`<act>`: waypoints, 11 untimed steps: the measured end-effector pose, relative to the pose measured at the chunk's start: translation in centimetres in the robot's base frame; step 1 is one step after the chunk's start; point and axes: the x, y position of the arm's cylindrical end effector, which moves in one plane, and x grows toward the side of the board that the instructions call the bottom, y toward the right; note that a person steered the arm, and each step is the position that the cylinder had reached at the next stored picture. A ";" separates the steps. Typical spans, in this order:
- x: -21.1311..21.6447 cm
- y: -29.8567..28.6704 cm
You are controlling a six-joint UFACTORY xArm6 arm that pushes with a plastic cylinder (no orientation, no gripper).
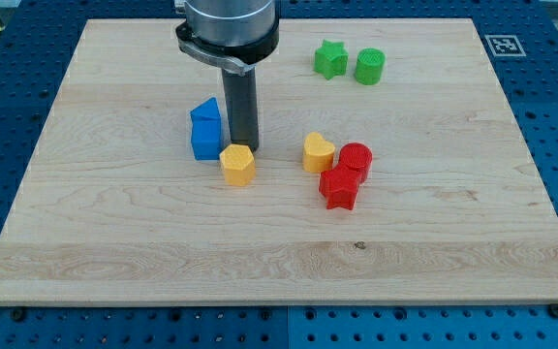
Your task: Move yellow heart closer to the yellow hexagon
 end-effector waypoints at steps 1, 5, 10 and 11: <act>-0.3 0.8; -4.2 9.5; -1.2 9.5; 0.0 9.5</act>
